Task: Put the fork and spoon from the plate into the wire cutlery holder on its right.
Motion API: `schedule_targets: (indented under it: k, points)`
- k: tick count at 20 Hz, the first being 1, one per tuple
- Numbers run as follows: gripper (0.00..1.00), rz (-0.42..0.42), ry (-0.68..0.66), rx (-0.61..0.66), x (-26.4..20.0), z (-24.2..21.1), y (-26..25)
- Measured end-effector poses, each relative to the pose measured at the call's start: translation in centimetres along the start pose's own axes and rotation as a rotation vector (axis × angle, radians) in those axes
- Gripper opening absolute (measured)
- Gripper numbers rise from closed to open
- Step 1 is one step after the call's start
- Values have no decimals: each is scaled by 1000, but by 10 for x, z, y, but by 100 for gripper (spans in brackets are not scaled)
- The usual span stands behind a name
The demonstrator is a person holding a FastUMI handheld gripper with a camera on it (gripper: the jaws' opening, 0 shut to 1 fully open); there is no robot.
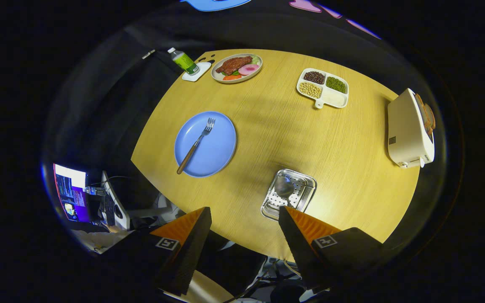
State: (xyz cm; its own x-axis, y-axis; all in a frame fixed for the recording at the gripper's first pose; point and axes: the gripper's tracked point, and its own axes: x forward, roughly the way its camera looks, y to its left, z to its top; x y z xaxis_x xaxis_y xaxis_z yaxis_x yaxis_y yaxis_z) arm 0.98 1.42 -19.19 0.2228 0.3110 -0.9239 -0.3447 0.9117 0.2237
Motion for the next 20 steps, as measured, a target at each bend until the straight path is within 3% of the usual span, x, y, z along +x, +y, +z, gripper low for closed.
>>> schedule_targets:
  k: [3, 5, 11, 20]
  points:
    - [99, 43, -131, 122, 7, 10, 21]
    - [99, 15, -209, 191, 20, 16, 20]
    - [99, -72, -368, 200, 50, 35, 46]
    - [99, -49, -279, 81, 118, 39, 118]
